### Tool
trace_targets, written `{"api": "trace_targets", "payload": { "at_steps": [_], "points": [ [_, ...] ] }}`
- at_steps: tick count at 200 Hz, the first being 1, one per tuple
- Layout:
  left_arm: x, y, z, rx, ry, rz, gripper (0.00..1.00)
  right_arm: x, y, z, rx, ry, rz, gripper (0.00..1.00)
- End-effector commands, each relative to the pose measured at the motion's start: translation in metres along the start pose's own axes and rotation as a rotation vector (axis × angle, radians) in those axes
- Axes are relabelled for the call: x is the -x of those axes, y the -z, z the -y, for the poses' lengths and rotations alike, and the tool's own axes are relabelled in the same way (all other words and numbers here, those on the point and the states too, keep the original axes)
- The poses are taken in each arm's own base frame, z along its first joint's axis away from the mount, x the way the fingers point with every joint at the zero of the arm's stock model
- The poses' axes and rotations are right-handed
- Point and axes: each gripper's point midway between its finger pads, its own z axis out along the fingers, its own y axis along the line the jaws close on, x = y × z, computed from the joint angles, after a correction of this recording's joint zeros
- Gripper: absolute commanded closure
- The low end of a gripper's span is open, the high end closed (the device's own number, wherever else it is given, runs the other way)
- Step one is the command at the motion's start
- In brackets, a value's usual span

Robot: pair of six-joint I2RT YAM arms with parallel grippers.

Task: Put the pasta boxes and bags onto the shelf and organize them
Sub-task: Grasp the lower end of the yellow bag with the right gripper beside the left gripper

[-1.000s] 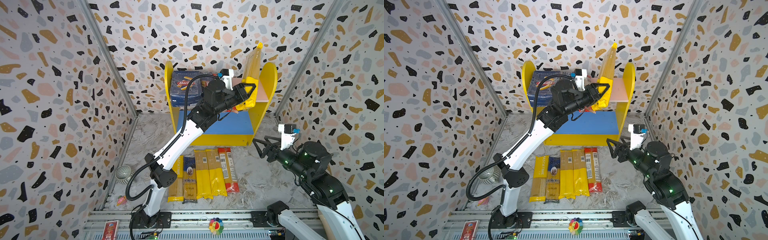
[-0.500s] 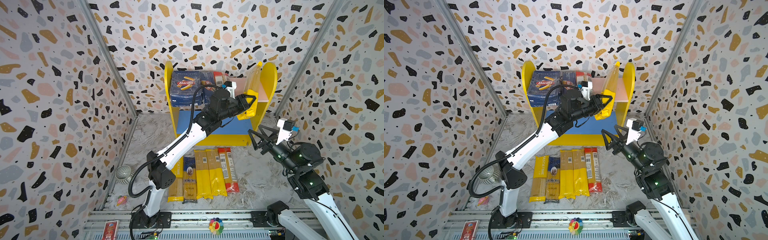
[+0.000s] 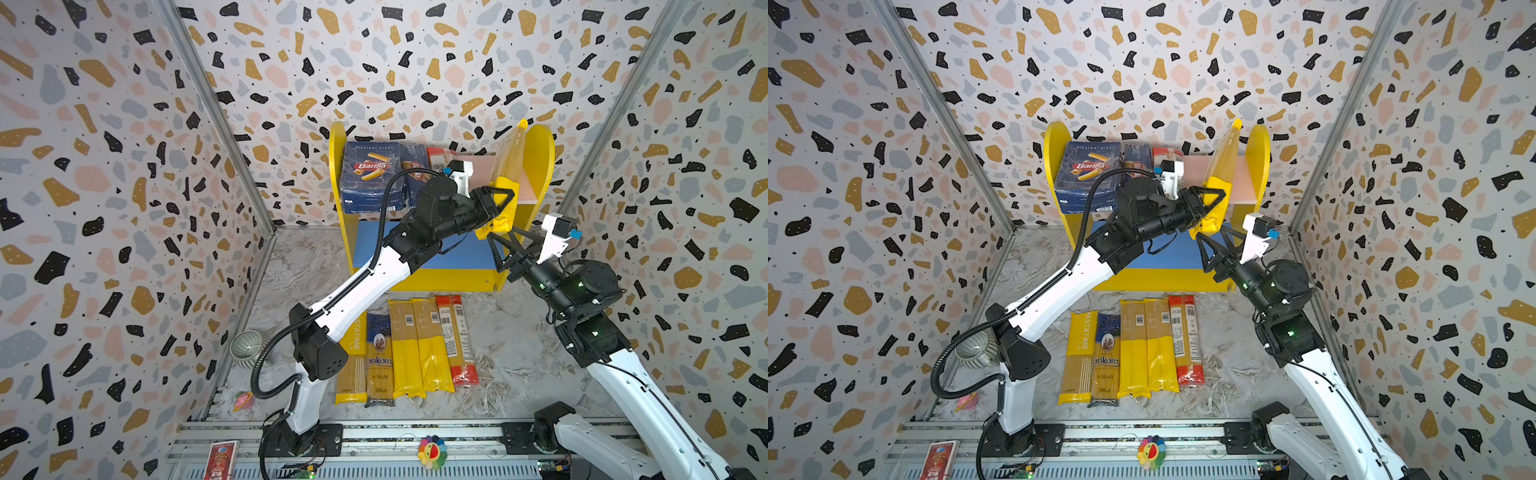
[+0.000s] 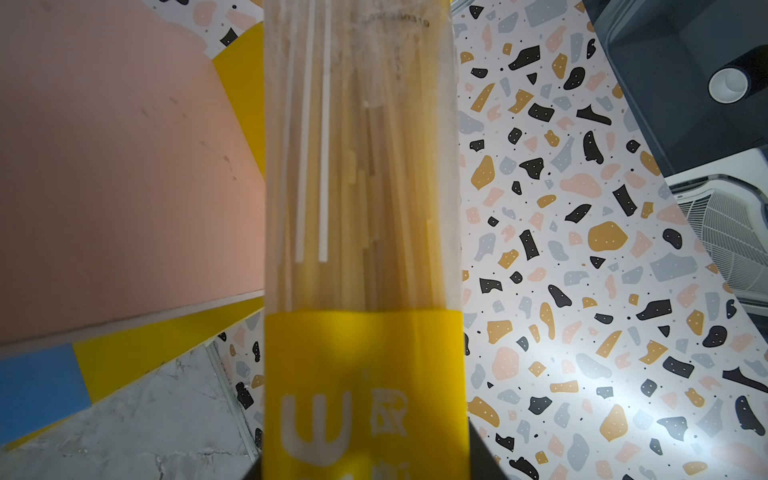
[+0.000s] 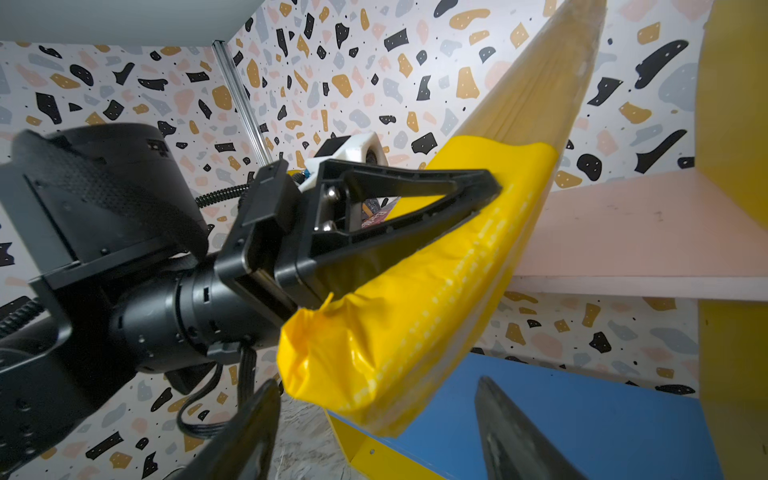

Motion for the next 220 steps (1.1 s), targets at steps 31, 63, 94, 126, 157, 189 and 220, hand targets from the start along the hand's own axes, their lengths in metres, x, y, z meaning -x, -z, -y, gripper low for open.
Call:
{"api": "trace_targets", "payload": {
  "at_steps": [31, 63, 94, 126, 157, 189, 220],
  "points": [
    [0.037, 0.039, 0.099, -0.294, -0.098, 0.124, 1.0, 0.048, -0.003, -0.008, 0.001, 0.062, 0.145, 0.35],
    [0.037, 0.04, 0.101, -0.302, -0.092, 0.125, 1.0, 0.046, -0.015, -0.005, 0.001, 0.066, 0.136, 0.45],
    [0.038, 0.04, 0.102, -0.306, -0.101, 0.128, 1.0, 0.037, -0.026, -0.006, 0.029, 0.055, 0.095, 0.45],
    [0.037, 0.036, 0.103, -0.331, -0.086, 0.127, 1.0, 0.026, -0.035, -0.005, 0.048, 0.025, 0.07, 0.49],
    [0.039, 0.031, 0.102, -0.332, -0.085, 0.128, 1.0, 0.03, -0.035, -0.004, 0.041, 0.03, 0.083, 0.65],
    [0.038, 0.027, 0.097, -0.324, -0.082, 0.13, 1.0, 0.031, -0.038, 0.0, 0.03, 0.031, 0.079, 0.73],
    [0.038, 0.021, 0.089, -0.314, -0.064, 0.126, 1.0, 0.026, -0.041, 0.008, 0.01, 0.012, 0.069, 0.77]
  ]
}}
